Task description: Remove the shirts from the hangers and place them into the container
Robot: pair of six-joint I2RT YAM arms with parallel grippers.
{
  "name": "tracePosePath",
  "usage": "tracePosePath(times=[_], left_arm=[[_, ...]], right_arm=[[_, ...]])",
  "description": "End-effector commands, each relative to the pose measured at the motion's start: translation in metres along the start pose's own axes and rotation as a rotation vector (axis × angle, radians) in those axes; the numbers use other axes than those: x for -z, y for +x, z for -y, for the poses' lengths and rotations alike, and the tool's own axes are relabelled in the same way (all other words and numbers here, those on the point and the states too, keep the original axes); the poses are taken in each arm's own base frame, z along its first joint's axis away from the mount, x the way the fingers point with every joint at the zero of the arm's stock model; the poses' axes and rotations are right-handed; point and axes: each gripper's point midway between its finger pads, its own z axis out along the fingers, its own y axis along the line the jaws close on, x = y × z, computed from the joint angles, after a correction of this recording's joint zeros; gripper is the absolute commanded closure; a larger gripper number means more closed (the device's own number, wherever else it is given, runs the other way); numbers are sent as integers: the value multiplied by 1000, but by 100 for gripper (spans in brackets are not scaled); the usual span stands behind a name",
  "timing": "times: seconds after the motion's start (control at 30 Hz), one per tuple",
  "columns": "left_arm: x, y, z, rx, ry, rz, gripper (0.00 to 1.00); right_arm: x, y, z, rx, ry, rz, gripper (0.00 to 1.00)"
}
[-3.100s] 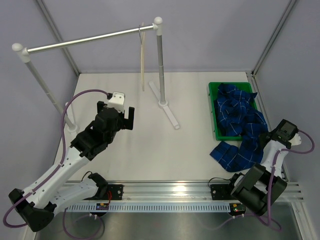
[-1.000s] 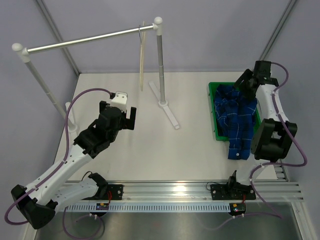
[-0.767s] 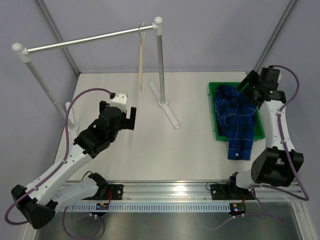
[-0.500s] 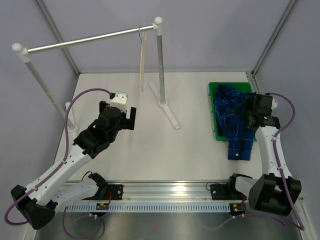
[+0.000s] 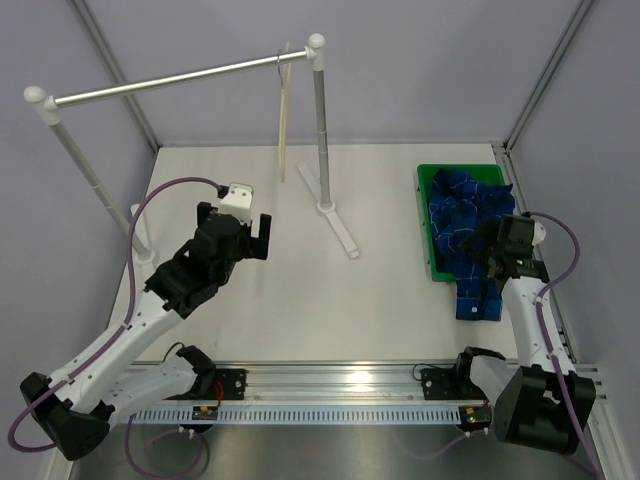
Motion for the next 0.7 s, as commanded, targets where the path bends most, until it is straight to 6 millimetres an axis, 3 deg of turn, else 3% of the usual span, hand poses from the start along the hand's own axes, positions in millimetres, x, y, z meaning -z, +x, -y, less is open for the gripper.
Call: tracePosePath(times=[0.0, 0.23, 0.4, 0.67], left_arm=[[2, -6, 0, 21, 3, 23, 1], [0, -4, -1, 16, -2, 17, 1], [0, -4, -1, 14, -4, 17, 1], [-1, -4, 0, 11, -3, 12, 1]], right_arm=[[-9, -8, -13, 15, -58, 36, 11], [-29, -3, -12, 1, -47, 17, 21], [-35, -3, -3, 9, -5, 29, 49], [0, -30, -10, 35, -5, 98, 82]])
